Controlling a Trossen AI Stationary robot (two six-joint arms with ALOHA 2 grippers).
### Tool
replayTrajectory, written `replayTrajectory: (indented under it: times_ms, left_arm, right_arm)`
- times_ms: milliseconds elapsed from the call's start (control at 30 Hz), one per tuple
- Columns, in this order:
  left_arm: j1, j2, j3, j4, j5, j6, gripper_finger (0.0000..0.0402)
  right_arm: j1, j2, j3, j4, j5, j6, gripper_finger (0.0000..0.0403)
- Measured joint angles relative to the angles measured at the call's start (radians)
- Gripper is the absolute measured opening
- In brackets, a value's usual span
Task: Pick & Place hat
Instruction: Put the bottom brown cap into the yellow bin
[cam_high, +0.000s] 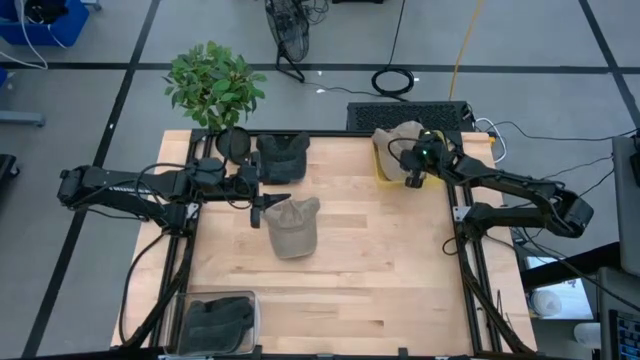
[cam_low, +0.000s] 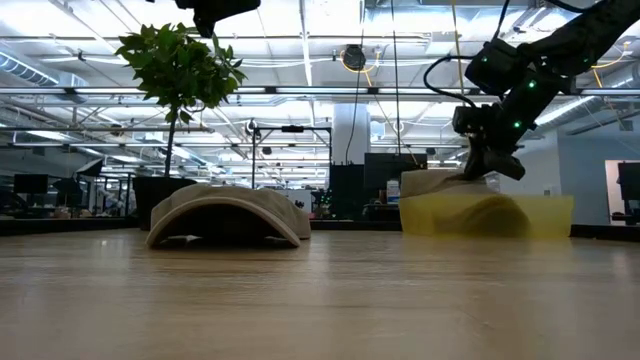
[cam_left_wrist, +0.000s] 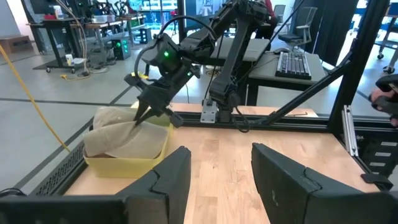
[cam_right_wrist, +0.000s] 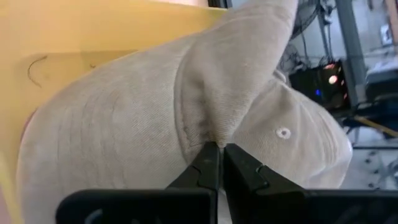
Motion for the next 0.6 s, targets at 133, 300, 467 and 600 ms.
replayTrajectory:
  times_ms: [133, 300, 467, 600]
  left_arm:
    - [0.000, 0.000, 0.000, 0.000, 0.000, 0.000, 0.0172]
    - [0.000, 0.000, 0.000, 0.000, 0.000, -0.001, 0.0172]
    - [0.000, 0.000, 0.000, 0.000, 0.000, -0.001, 0.0172]
    - [0.000, 0.000, 0.000, 0.000, 0.000, -0.001, 0.0172]
  right_arm:
    - [0.000, 0.000, 0.000, -0.010, 0.000, 0.066, 0.0005]
    - [-0.002, 0.010, 0.000, -0.009, 0.000, 0.122, 0.0024]
    - [-0.003, 0.021, 0.001, 0.015, 0.003, 0.182, 0.0060]
    - [0.003, 0.001, 0.000, 0.090, -0.002, 0.247, 0.0088]
